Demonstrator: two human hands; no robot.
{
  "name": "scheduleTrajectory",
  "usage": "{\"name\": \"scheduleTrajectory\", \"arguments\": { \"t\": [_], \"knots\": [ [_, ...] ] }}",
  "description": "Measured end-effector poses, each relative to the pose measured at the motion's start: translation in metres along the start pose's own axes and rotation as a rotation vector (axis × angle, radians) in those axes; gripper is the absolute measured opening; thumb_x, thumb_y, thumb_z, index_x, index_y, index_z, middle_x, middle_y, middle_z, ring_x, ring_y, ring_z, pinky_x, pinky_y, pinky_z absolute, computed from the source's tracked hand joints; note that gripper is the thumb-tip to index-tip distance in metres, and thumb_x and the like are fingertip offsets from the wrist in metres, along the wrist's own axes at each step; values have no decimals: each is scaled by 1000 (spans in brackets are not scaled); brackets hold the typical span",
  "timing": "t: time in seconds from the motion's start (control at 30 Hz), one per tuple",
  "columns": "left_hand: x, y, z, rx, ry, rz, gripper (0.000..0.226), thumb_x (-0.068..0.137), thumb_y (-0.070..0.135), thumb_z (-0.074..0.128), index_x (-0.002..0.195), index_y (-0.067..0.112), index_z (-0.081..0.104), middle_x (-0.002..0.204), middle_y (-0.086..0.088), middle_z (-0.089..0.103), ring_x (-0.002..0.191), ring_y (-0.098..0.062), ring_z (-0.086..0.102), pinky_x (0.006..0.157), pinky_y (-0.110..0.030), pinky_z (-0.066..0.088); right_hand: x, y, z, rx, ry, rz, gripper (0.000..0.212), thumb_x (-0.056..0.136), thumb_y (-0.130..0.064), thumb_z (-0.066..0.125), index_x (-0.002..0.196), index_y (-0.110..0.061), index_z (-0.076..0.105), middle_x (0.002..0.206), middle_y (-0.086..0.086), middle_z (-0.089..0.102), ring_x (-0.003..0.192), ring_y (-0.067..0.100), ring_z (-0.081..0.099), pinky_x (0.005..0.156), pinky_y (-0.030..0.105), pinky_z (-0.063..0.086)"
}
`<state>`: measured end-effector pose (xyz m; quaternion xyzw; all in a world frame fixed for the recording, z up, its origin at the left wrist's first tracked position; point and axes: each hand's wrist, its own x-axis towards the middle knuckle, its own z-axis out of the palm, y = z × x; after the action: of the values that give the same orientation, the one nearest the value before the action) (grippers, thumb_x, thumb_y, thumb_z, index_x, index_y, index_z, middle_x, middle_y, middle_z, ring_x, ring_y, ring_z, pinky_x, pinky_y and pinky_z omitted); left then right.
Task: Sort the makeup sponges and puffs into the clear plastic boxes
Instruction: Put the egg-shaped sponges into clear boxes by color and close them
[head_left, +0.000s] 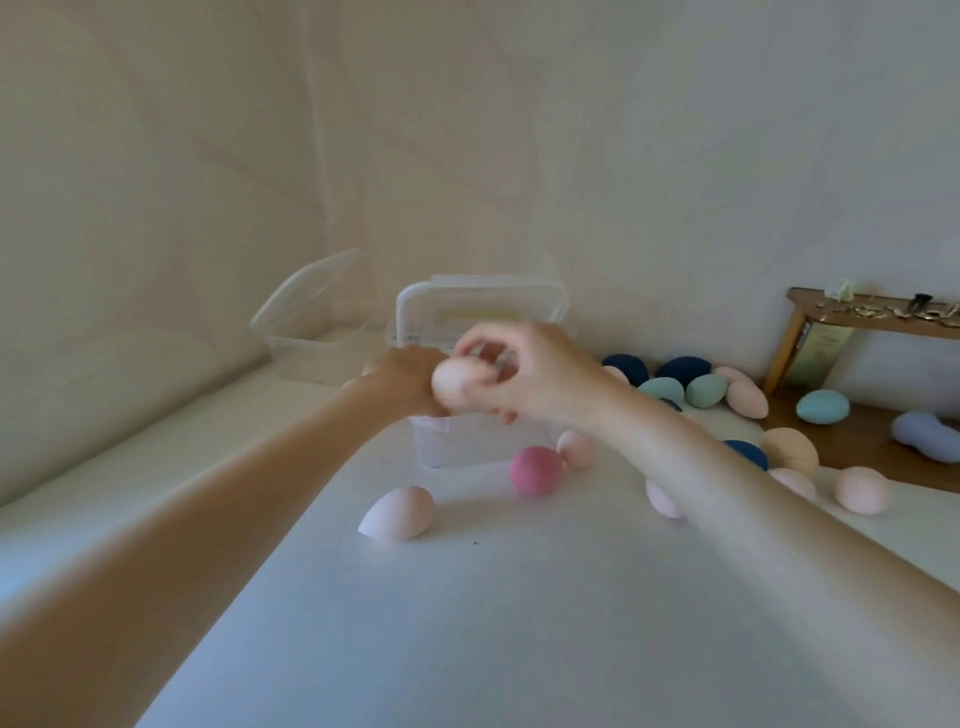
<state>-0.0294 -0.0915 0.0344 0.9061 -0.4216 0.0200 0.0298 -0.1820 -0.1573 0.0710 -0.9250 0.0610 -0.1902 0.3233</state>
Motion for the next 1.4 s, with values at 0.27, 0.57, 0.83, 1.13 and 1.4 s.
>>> {"name": "scheduleTrajectory", "arguments": {
  "t": [0.27, 0.57, 0.83, 1.13, 1.4],
  "knots": [
    [0, 2, 2, 10, -9, 30, 30, 86, 32, 55, 115, 24, 59, 119, -4, 56, 111, -26, 56, 89, -33, 45, 44, 11, 18, -190, -160, 322, 29, 82, -4, 52, 106, -9, 68, 79, 3, 59, 55, 9, 47, 46, 15, 39],
    [8, 2, 1, 115, -18, 35, 34, 84, 16, 57, 118, 16, 58, 120, -3, 60, 111, -25, 58, 90, -31, 48, 66, 26, 30, -346, -107, 431, 36, 79, -2, 62, 114, -2, 59, 95, 7, 54, 87, 19, 51, 70, 26, 41],
    [8, 0, -3, 117, -26, 47, 32, 82, 20, 54, 113, 18, 62, 111, -1, 66, 102, -23, 63, 75, -25, 46, 73, 29, 34, -279, -100, 438, 31, 78, -2, 60, 107, -7, 67, 65, -1, 52, 79, 22, 56, 60, 24, 46],
    [-5, -8, -19, 18, -30, 108, 43, 88, 19, 53, 131, 20, 47, 133, 0, 52, 121, -23, 52, 93, -29, 42, 72, 37, 50, -440, 27, 330, 11, 86, -8, 52, 75, -6, 49, 91, 14, 57, 98, 28, 57, 71, 26, 33],
    [-10, -1, -20, -12, 28, 313, 36, 92, 7, 42, 112, 22, 67, 119, -3, 64, 109, -23, 60, 97, -32, 47, 76, 43, 41, -286, -26, 419, 30, 84, -5, 50, 54, -12, 49, 59, 5, 52, 79, 20, 54, 60, 24, 43]
  ]
}}
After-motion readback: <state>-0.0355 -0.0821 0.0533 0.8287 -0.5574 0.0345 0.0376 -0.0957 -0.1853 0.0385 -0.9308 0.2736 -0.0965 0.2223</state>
